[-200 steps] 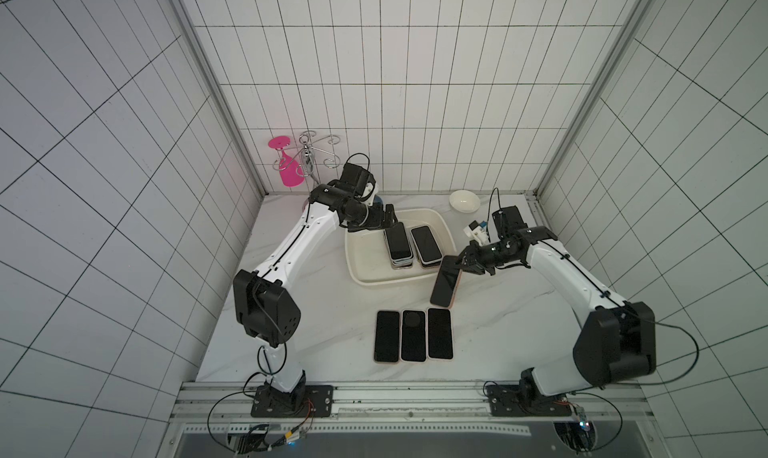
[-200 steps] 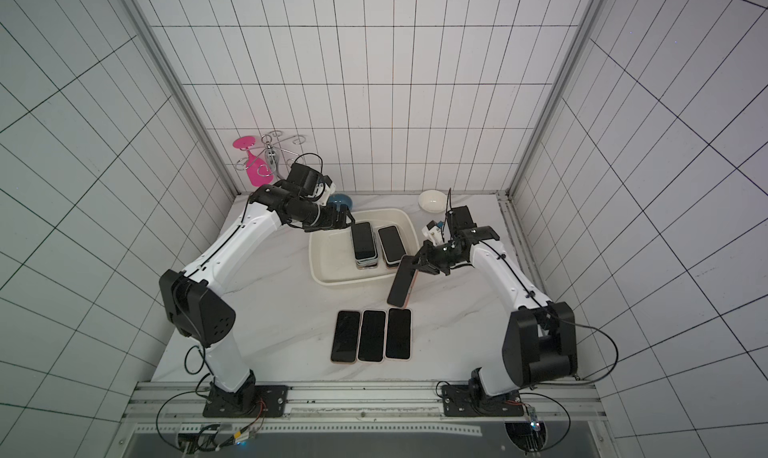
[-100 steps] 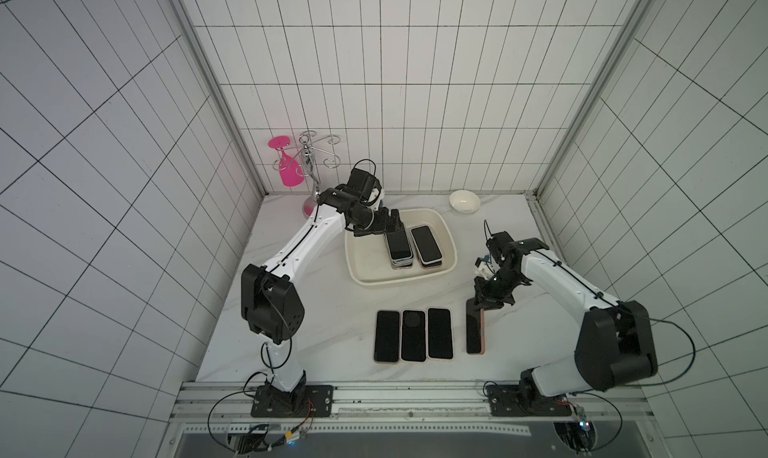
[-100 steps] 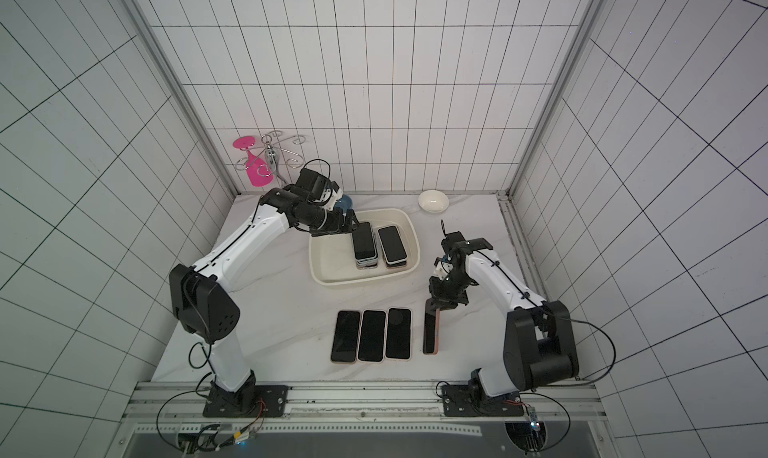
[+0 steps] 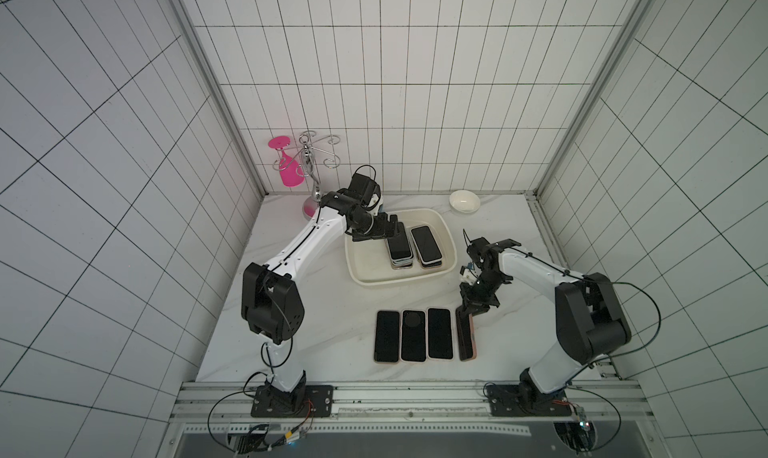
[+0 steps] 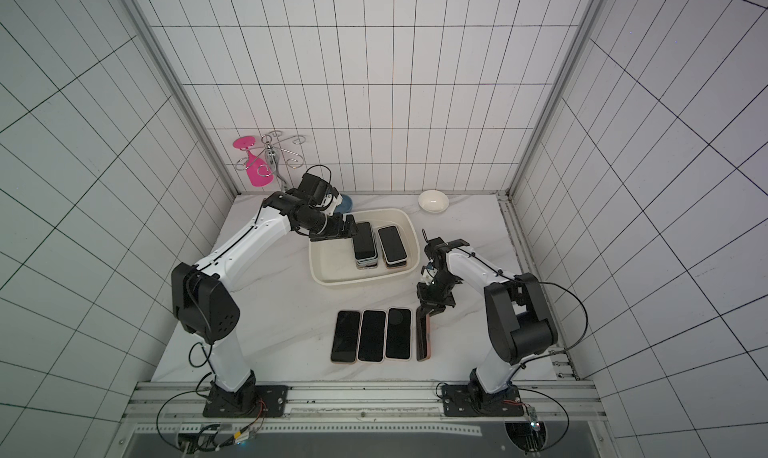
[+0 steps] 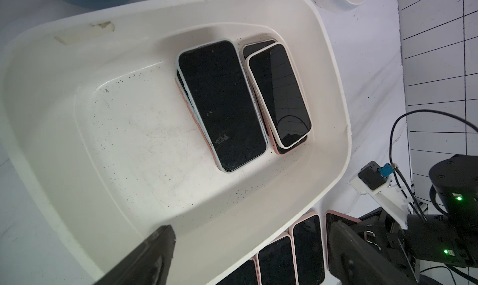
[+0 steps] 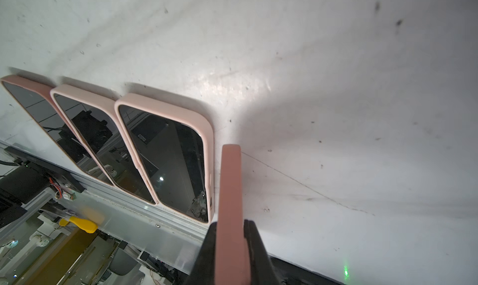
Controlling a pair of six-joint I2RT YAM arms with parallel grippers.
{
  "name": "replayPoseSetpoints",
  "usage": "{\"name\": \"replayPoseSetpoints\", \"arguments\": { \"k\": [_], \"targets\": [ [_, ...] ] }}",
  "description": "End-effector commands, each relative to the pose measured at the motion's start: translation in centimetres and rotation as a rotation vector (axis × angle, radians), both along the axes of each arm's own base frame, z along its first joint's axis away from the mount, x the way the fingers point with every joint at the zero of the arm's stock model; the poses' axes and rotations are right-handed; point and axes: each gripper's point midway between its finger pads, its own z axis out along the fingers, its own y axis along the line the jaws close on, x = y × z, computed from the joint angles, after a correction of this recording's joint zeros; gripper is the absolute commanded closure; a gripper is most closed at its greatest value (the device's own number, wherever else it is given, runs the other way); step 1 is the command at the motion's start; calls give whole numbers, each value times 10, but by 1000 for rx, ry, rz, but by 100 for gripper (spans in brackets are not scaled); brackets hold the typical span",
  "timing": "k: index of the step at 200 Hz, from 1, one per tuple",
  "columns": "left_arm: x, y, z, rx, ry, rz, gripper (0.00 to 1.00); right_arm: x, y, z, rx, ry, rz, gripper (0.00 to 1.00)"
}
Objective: Take the phone out of the storage box
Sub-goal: Place the phone at the center of the board.
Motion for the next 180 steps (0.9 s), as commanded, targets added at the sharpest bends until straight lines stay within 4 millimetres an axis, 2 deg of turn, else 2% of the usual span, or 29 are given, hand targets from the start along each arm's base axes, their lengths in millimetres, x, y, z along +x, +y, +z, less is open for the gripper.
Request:
{"name": "replayPoseSetpoints", "arguments": {
  "k": [1,24,70,108,127,155,180],
  "targets": [
    [3,2,-1,12,-20,7,2,1,5,-11,40,18,-40,82],
    [3,2,-3,15,-13,8,2,9,-4,-16,74,18,-117,60],
    [3,6,-1,31,-18,16,2,4,-14,-20,66,20,-164,41],
    [1,11,-10,63,-5,27,2,-5,-13,-28,117,29,-244,36],
    [0,12,-15,71,8,33,2,-7,-14,-30,110,45,-263,30],
    [-1,13,-21,82,15,42,2,2,-13,-28,120,24,-279,22],
    [-1,16,-26,109,18,54,2,14,-28,-23,71,-20,-305,19]
  ]
}}
